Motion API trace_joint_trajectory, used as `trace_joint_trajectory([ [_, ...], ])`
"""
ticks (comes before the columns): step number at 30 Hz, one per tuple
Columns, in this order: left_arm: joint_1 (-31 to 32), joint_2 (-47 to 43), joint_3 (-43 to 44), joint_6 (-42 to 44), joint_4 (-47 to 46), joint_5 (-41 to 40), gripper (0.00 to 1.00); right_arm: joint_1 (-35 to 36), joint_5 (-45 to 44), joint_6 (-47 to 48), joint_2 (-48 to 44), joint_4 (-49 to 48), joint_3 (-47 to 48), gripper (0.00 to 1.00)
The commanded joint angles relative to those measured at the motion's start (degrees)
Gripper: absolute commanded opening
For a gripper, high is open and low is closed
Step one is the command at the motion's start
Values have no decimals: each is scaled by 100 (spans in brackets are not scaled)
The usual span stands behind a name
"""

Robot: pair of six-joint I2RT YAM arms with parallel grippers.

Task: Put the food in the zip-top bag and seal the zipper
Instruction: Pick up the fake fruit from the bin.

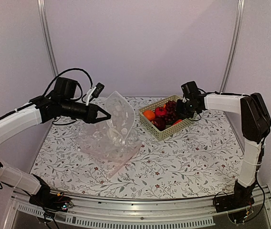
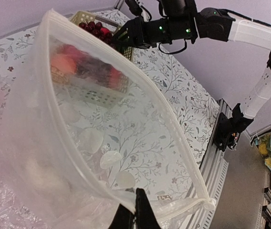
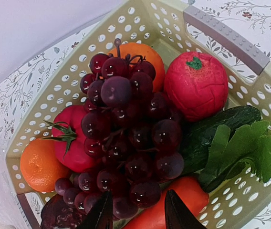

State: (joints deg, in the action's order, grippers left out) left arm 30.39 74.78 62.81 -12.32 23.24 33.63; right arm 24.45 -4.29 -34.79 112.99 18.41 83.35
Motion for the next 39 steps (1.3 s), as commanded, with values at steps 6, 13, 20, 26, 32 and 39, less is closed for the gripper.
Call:
trace_joint_trajectory([
  [6, 28, -69, -93, 72, 20, 52, 0, -120, 263, -313, 242, -395, 64, 36],
  [13, 22, -40, -93, 68, 22, 56, 0, -133, 366, -482, 250, -572, 32, 29],
  [20, 21, -19, -93, 76, 21, 56, 0, -142, 367, -527, 258, -622, 32, 15],
  [26, 20, -3, -93, 73, 31, 54, 0, -143, 360, -520, 190, -623, 23, 8],
  [32, 26, 20, -93, 73, 31, 65, 0, -142, 363, -464, 47, -612, -6, 7],
  [39, 26, 36, -93, 74, 32, 56, 0, -144, 220, -377, -401, -607, -228, 6],
])
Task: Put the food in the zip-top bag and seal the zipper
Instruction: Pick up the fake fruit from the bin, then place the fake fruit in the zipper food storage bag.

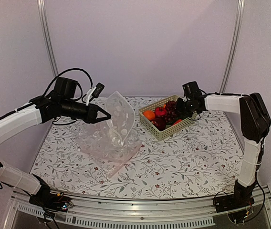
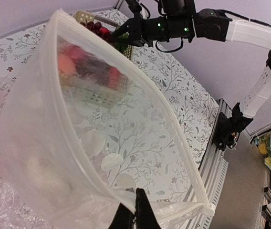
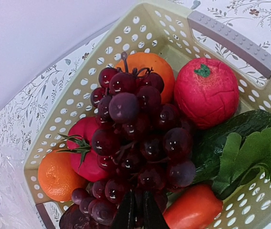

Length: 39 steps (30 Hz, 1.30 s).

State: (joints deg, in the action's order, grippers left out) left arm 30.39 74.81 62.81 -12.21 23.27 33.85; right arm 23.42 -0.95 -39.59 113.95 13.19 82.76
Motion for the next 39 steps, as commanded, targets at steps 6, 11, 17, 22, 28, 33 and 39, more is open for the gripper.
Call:
trace_joint_trajectory([
  [6, 21, 57, -84, 58, 29, 51, 0, -39, -267, 244, -1132, -90, -457, 6],
  [11, 23, 61, -84, 56, 29, 61, 0, -39, -309, 429, -1513, -72, -559, 6],
  [17, 24, 76, -91, 59, 29, 59, 0, -35, -211, 723, -1753, 1, -495, 6],
  [22, 28, 96, -90, 51, 29, 61, 0, -39, -60, 942, -1903, 119, -412, 6],
  [28, 25, 121, -93, 38, 20, 61, 0, -31, 27, 1118, -2111, 272, -375, 6],
  [33, 28, 149, -93, 25, 3, 94, 0, -24, 288, 1205, -2400, 343, -412, 7],
  [39, 28, 175, -110, -20, -33, 82, 0, 124, 322, 1387, -2812, 404, -471, 7],
])
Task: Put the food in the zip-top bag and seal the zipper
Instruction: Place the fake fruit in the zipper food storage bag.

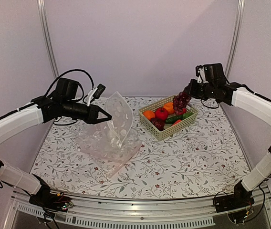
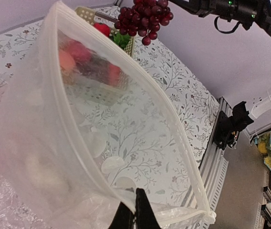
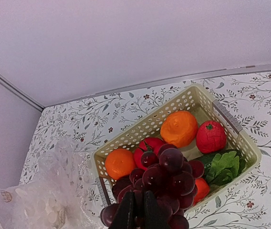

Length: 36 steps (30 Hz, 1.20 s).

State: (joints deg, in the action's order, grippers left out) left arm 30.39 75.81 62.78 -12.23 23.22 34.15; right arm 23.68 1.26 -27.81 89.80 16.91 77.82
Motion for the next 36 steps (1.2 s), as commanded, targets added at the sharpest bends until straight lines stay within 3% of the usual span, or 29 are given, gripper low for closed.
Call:
trace_joint_trajectory([
  [1, 28, 76, -119, -18, -37, 33, 0, 130, 76, 263, -451, 55, 23, 7],
  [14, 46, 75, -135, -8, -80, -9, 0, 576, -95, 1087, -1459, 836, 282, 8],
  [21, 121, 74, -135, 19, -98, 32, 0, 773, 283, 1288, -1890, 1017, 289, 10],
  [36, 388, 131, -100, 150, -14, -3, 0, 2082, 399, 1741, -1663, 1825, 1095, 10],
])
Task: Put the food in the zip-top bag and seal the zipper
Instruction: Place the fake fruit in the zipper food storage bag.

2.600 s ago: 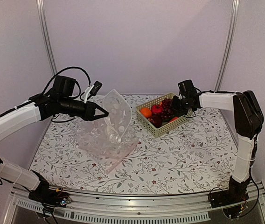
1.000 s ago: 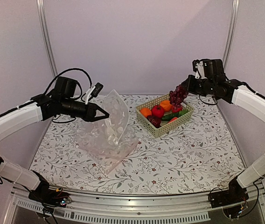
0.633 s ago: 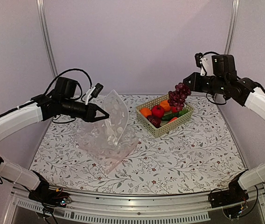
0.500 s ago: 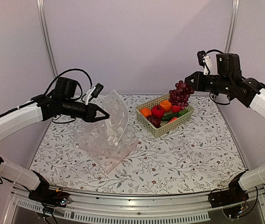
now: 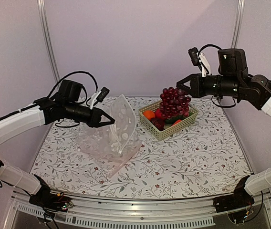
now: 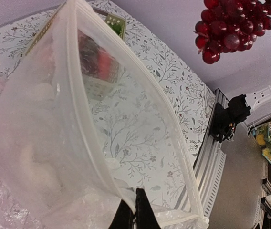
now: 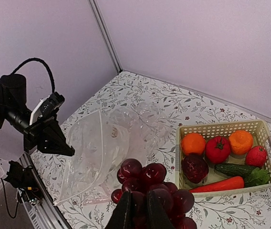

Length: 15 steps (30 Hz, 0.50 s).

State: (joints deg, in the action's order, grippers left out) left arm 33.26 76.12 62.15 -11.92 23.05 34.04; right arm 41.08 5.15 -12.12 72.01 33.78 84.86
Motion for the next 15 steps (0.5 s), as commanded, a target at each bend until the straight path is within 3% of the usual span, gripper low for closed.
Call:
trace_joint_trajectory([
  [1, 109, 109, -36, 118, 6, 14, 0, 445, 5, 171, 155, 146, 479, 11],
  [15, 212, 71, -2, 189, 66, 86, 0, 1474, 23, 196, 1059, -167, 1219, 10],
])
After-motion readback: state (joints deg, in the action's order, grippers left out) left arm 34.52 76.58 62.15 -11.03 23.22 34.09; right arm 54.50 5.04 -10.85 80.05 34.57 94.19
